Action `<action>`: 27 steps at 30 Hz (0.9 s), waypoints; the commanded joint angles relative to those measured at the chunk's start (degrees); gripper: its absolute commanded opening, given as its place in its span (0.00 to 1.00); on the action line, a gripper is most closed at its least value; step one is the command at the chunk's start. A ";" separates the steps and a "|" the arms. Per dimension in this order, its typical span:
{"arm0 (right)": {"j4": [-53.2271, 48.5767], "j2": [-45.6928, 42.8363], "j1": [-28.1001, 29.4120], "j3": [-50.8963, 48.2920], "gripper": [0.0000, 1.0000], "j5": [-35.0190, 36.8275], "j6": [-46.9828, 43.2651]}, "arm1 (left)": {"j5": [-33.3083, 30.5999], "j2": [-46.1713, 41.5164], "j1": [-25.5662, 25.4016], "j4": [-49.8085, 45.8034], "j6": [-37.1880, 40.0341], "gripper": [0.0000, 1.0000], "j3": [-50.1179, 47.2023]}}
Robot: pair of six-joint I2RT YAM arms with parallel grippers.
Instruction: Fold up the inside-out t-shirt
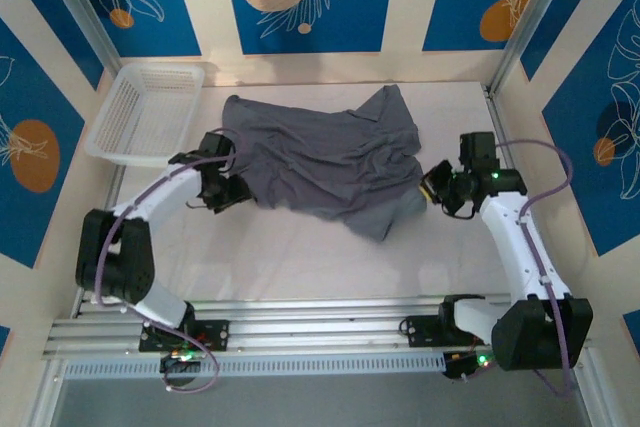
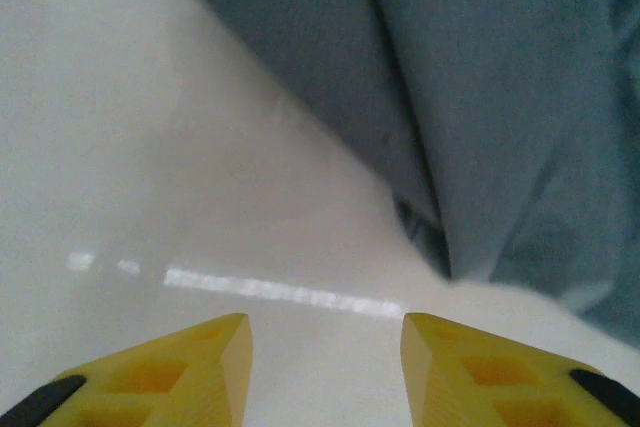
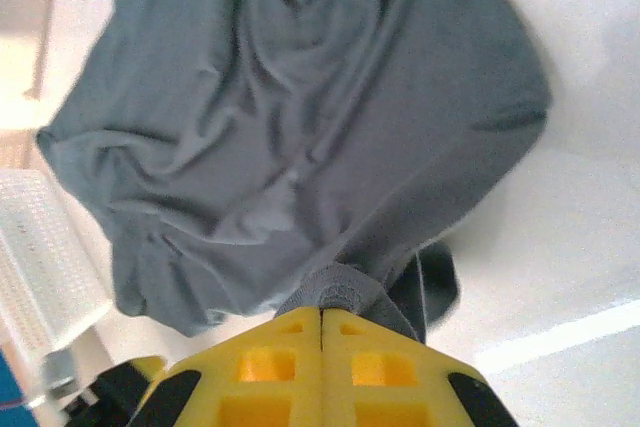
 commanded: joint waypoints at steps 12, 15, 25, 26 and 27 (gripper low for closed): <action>0.18 9.42 6.02 8.53 0.00 0.10 4.92 | 0.35 17.09 3.52 2.92 2.55 0.33 14.40; 0.14 7.94 6.40 7.64 0.00 1.53 6.30 | 1.94 18.78 3.96 2.36 3.88 0.19 15.77; -5.91 3.18 -2.91 14.09 0.00 7.78 5.74 | -2.38 4.08 7.00 -4.96 7.37 0.00 17.57; -6.02 2.67 -5.44 15.14 0.00 8.25 4.98 | -3.52 1.99 7.69 -6.14 8.31 0.00 18.04; -6.31 2.54 -7.72 16.24 0.00 8.40 4.25 | -4.37 0.43 8.23 -7.07 9.20 0.00 18.67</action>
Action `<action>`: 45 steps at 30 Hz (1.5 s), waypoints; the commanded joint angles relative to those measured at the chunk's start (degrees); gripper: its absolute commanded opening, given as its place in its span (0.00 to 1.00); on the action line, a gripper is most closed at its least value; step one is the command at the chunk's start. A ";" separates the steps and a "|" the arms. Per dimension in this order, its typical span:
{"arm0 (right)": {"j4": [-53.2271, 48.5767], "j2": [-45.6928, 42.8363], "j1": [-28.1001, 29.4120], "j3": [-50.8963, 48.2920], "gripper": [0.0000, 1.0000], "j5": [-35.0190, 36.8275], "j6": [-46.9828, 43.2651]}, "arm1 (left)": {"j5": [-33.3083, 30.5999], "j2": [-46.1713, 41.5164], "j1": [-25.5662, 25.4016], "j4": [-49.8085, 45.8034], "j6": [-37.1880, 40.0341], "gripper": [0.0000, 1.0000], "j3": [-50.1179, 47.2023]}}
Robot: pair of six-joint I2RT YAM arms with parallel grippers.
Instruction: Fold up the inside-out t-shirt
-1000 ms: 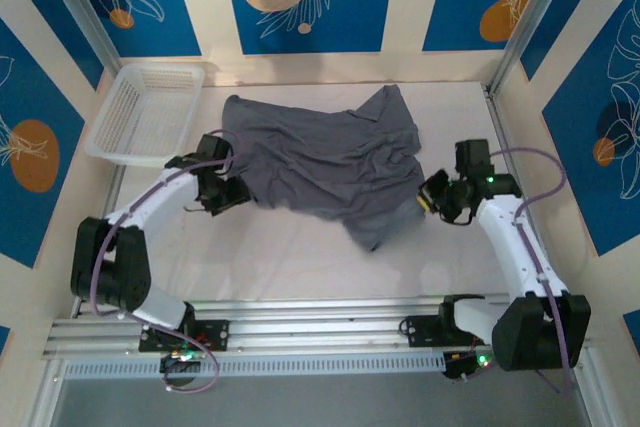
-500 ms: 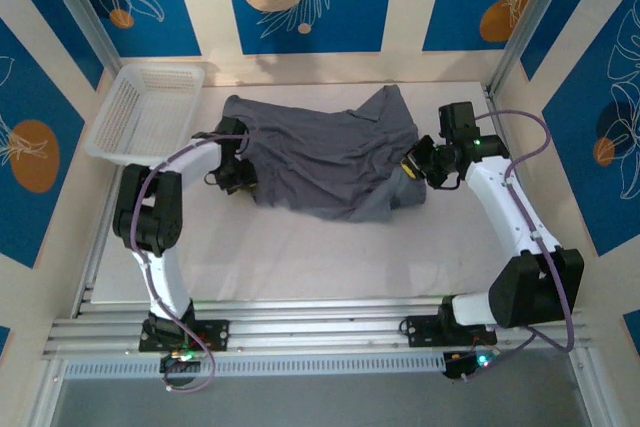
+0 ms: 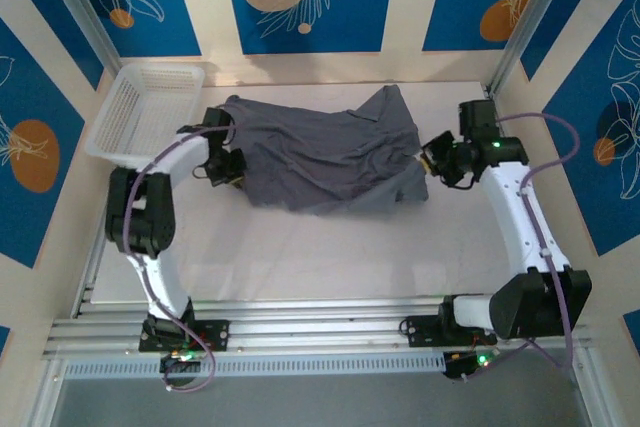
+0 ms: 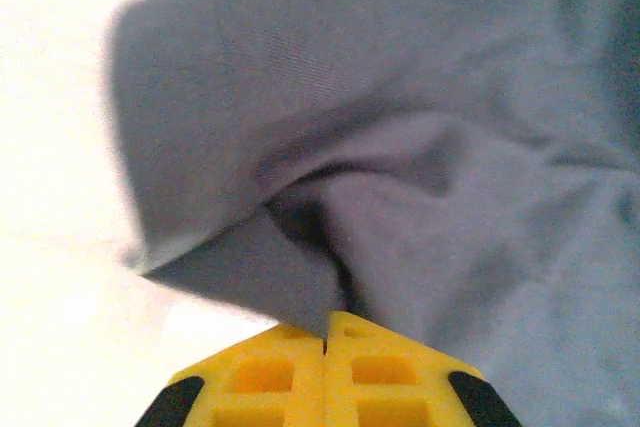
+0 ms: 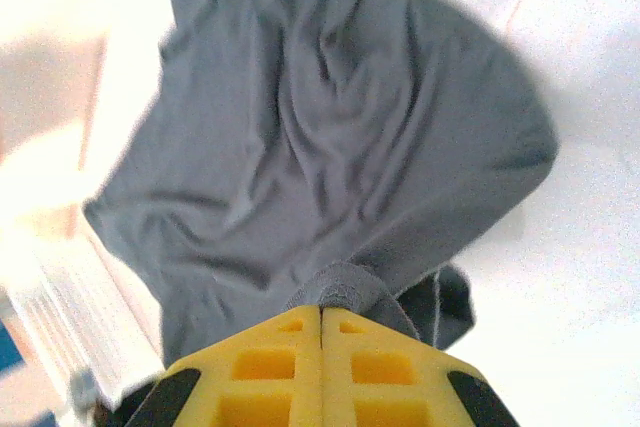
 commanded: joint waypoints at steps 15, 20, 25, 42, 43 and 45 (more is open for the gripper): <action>2.27 9.03 -8.19 4.57 0.00 -1.32 -4.70 | 5.46 20.41 3.17 -1.74 9.49 0.17 32.38; 1.58 14.81 -6.57 9.56 0.00 -1.26 -5.87 | 3.14 21.82 3.17 -6.14 10.44 0.38 35.54; 1.20 15.09 -5.39 10.06 0.00 -0.24 -6.58 | 2.20 10.53 3.34 -4.49 7.02 0.36 19.16; 0.49 14.32 -3.61 8.71 0.00 -1.78 -8.52 | 10.41 21.56 3.39 4.71 1.68 0.36 17.27; 0.38 14.21 -3.60 8.57 0.00 -1.83 -8.61 | 11.02 21.69 3.35 5.51 1.37 0.34 17.02; 0.29 14.11 -3.61 8.36 0.00 -1.94 -8.57 | 11.21 21.97 3.32 6.44 0.95 0.30 16.52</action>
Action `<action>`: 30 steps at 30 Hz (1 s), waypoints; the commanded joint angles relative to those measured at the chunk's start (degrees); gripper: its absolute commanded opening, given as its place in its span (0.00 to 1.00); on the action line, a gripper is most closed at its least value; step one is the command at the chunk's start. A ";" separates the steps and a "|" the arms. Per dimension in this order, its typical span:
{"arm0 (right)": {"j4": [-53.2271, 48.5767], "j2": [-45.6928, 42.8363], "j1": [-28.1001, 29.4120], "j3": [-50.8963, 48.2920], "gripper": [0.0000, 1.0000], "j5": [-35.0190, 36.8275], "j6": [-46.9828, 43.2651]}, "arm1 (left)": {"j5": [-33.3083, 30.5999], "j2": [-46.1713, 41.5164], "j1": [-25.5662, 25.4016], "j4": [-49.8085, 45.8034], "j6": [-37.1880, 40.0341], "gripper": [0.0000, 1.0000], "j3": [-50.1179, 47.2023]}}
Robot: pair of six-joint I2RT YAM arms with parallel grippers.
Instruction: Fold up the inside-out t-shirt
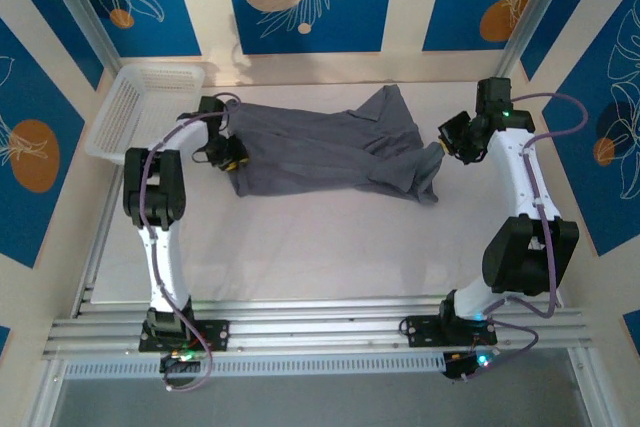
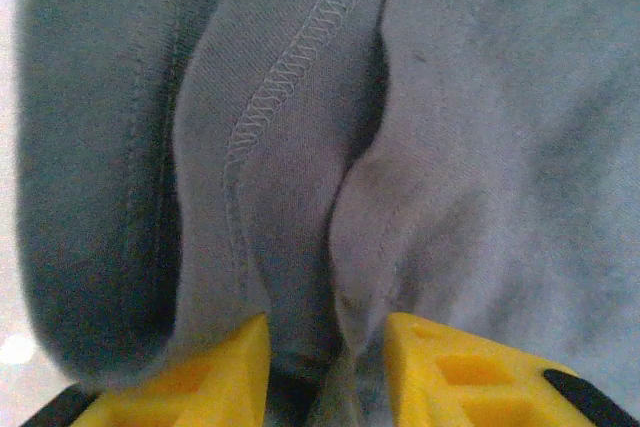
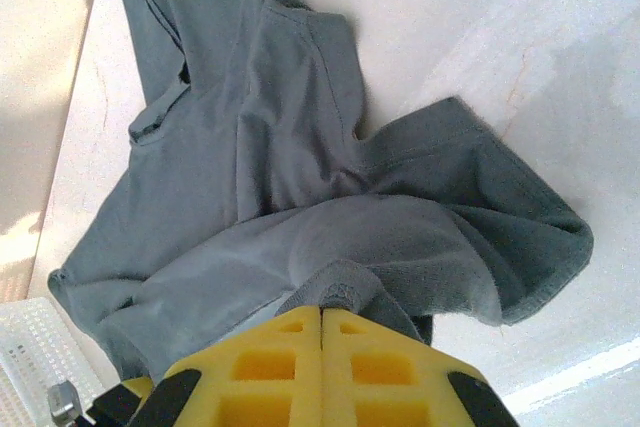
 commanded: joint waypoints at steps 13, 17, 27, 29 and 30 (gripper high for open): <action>-4.10 -3.13 0.58 0.93 0.00 -2.17 -0.89 | 3.82 -7.16 -0.03 1.72 -0.24 0.00 -0.84; -8.35 -10.99 0.72 -2.04 0.00 2.14 0.60 | 0.84 -22.73 -0.04 -1.00 0.49 0.00 -6.74; -5.99 -37.91 1.16 -28.15 0.00 -0.39 10.35 | -6.53 -63.47 -0.28 -4.89 -1.64 0.00 -42.52; -7.47 -38.09 2.11 -28.45 0.00 -1.65 11.58 | -4.89 -66.87 -0.39 -6.06 -1.98 0.00 -46.53; -8.35 -38.25 2.55 -28.27 0.00 -1.39 11.93 | -5.19 -67.95 -0.39 -6.98 -2.24 0.00 -47.85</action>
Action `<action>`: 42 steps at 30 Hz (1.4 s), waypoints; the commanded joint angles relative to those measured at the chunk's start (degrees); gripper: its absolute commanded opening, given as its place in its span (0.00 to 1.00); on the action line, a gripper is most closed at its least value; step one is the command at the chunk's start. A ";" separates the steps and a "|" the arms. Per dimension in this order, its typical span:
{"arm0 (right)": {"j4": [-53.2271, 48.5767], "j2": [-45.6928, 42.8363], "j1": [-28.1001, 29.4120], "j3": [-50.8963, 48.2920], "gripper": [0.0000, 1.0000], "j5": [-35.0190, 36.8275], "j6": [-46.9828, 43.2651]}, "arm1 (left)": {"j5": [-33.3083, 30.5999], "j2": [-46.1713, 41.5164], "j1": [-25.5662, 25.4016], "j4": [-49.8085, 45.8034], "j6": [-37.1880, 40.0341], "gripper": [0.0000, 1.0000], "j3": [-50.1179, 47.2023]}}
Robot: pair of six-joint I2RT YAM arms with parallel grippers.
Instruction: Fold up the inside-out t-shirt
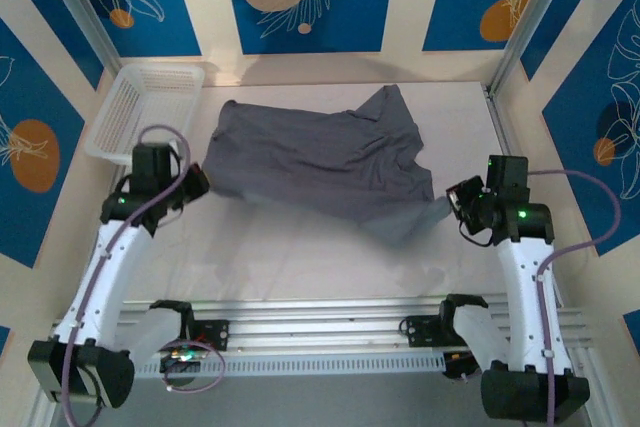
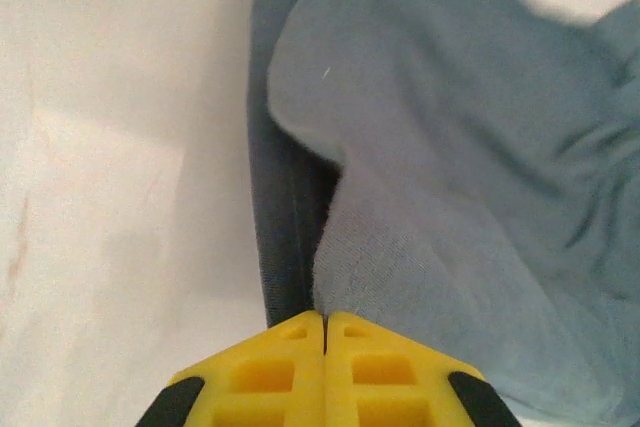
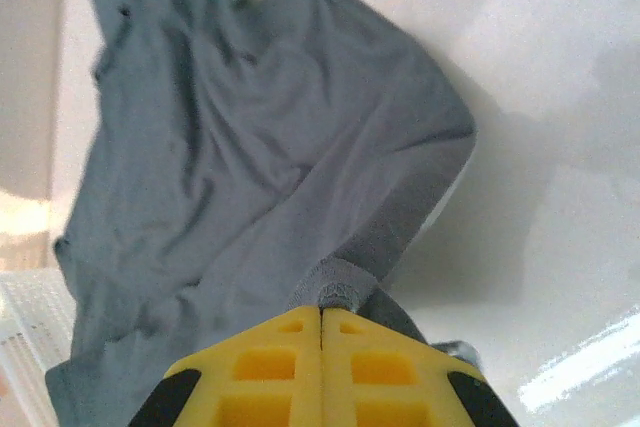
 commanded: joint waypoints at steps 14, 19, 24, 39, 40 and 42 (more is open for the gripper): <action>-5.85 -15.61 2.86 -6.90 0.00 -2.23 5.52 | -12.32 -7.41 -0.19 -17.25 -9.52 0.00 -11.44; 0.51 -25.74 3.98 -12.15 0.00 -6.99 7.39 | -15.29 -7.96 -0.11 -18.02 -11.89 0.00 -11.77; 0.59 -30.37 4.23 -14.61 0.00 -7.90 8.72 | -14.27 -7.59 -0.11 -16.22 -11.58 0.00 -12.87; 17.33 -14.46 5.47 -11.18 0.00 -15.98 1.59 | -14.07 -2.54 0.05 -11.19 -6.14 0.00 -7.29; 16.88 -13.97 5.74 -11.16 0.00 -16.07 1.16 | -14.90 -1.60 0.04 -12.15 -6.29 0.00 -7.00; 16.63 -14.67 6.23 -12.25 0.00 -14.96 1.71 | -16.56 -0.51 0.14 -13.66 -6.65 0.00 -7.03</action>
